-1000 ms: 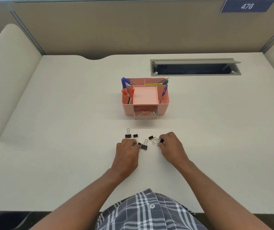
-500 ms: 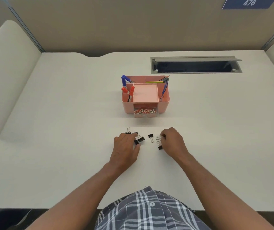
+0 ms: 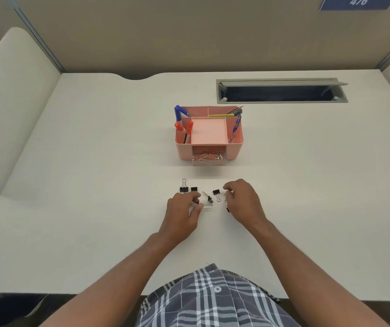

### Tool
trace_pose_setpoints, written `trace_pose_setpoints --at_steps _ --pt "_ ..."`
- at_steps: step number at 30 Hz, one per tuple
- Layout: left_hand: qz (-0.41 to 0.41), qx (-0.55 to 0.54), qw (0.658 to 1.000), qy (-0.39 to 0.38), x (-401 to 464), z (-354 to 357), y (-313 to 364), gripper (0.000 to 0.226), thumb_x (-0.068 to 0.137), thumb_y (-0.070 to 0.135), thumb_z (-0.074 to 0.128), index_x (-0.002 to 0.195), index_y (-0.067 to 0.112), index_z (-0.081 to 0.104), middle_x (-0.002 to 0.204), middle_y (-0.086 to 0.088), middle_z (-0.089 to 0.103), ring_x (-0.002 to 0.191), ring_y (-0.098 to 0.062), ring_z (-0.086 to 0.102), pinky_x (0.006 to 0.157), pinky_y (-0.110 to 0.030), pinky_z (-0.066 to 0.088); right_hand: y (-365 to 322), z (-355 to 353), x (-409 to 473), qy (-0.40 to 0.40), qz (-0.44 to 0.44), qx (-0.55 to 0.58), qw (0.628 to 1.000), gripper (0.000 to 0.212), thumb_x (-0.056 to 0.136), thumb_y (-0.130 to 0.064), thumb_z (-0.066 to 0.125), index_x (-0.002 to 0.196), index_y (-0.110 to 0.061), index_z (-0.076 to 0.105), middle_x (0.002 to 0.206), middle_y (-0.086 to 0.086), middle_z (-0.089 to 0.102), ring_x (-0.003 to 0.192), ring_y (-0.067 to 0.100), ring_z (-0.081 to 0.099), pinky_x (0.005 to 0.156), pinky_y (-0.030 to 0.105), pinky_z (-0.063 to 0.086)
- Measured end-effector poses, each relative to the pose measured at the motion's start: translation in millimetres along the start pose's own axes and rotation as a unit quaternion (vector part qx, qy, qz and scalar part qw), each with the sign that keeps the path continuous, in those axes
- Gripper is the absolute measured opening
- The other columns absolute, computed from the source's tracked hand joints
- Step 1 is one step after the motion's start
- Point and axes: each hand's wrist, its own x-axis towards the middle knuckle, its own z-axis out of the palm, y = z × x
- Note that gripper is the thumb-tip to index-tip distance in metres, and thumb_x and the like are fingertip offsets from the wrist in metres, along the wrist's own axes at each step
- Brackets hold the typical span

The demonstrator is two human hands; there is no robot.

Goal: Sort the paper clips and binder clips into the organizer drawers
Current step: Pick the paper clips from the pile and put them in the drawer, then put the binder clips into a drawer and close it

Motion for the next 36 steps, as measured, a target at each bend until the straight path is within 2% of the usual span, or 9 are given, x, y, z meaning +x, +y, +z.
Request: trace_pose_setpoints --at_steps 5,8,12,18,20,24,27,33,36 --pt "0.057 0.088 0.993 -0.061 -7 -2 -11 0.036 0.086 0.013 0.063 0.121 0.017 0.056 0.112 0.004 0.062 0.107 -0.024 0.053 0.089 -0.042 0.041 14 -3 1 0.002 0.025 -0.041 0.999 0.032 0.091 -0.005 0.05 0.116 -0.013 0.067 0.117 0.007 0.062 0.109 0.025 0.054 0.083 0.031 0.045" --pt "0.068 0.097 0.993 -0.028 -10 -2 -14 0.035 0.085 0.012 0.063 0.119 0.017 0.056 0.115 0.004 0.06 0.106 -0.022 0.052 0.088 -0.037 0.041 21 -5 1 -0.011 0.041 -0.034 0.999 0.027 0.092 -0.008 0.053 0.114 -0.014 0.067 0.113 0.007 0.062 0.103 0.024 0.057 0.082 0.031 0.045" --pt "0.012 0.11 0.992 0.056 -1 -8 -21 0.03 0.083 0.003 0.066 0.112 0.009 0.065 0.106 -0.006 0.061 0.094 -0.027 0.055 0.083 -0.038 0.046 24 -4 -1 -0.034 0.053 -0.033 0.997 0.021 0.093 -0.013 0.053 0.105 -0.017 0.07 0.105 0.003 0.059 0.092 0.021 0.059 0.073 0.029 0.041" --pt "0.04 0.134 0.989 0.037 -1 -13 -31 0.01 0.084 0.003 0.067 0.092 0.008 0.072 0.091 -0.006 0.062 0.08 -0.027 0.054 0.072 -0.039 0.047 18 0 -2 -0.06 0.044 -0.02 0.997 0.021 0.094 -0.018 0.053 0.085 -0.024 0.071 0.091 -0.005 0.062 0.061 -0.006 0.056 0.054 0.017 0.031" --pt "0.037 0.133 0.99 0.04 -2 -13 -32 0.012 0.083 0.002 0.067 0.093 0.007 0.072 0.09 -0.006 0.062 0.081 -0.026 0.055 0.073 -0.037 0.047 16 -1 -2 -0.059 0.039 -0.025 0.997 0.022 0.093 -0.017 0.053 0.082 -0.023 0.071 0.087 -0.004 0.065 0.061 -0.002 0.056 0.053 0.018 0.031" --pt "-0.001 0.103 0.993 0.063 3 -14 -28 0.019 0.083 0.0 0.063 0.099 0.009 0.065 0.095 -0.004 0.062 0.087 -0.026 0.055 0.08 -0.038 0.048 12 -5 5 -0.026 0.054 0.02 0.998 0.02 0.095 -0.02 0.056 0.11 -0.019 0.069 0.107 0.001 0.061 0.09 0.018 0.06 0.076 0.027 0.042" --pt "-0.032 0.05 0.994 0.096 21 -16 -20 0.019 0.086 0.004 0.065 0.105 0.008 0.062 0.102 -0.005 0.064 0.091 -0.026 0.057 0.083 -0.046 0.05 5 -10 19 0.018 0.072 0.101 0.992 0.038 0.092 -0.026 0.062 0.129 -0.018 0.057 0.112 0.001 0.061 0.086 0.013 0.058 0.081 0.027 0.044" --pt "-0.138 -0.09 0.986 0.029 86 -30 -7 0.085 0.082 0.035 0.073 0.149 0.017 0.023 0.151 -0.006 0.033 0.136 -0.024 0.037 0.112 -0.044 0.036 -9 -29 60 0.052 0.066 0.192 0.978 0.076 0.08 -0.031 0.076 0.141 -0.026 0.03 0.115 -0.011 0.039 0.105 0.013 0.051 0.081 0.027 0.04" --pt "-0.126 -0.134 0.983 0.005 110 -37 -3 0.095 0.074 0.043 0.079 0.146 0.033 0.016 0.152 0.003 0.029 0.138 -0.015 0.031 0.111 -0.041 0.034 -11 -37 73 0.043 0.044 0.207 0.976 0.068 0.074 -0.027 0.08 0.126 -0.031 0.036 0.104 -0.021 0.042 0.1 0.003 0.053 0.075 0.02 0.04"
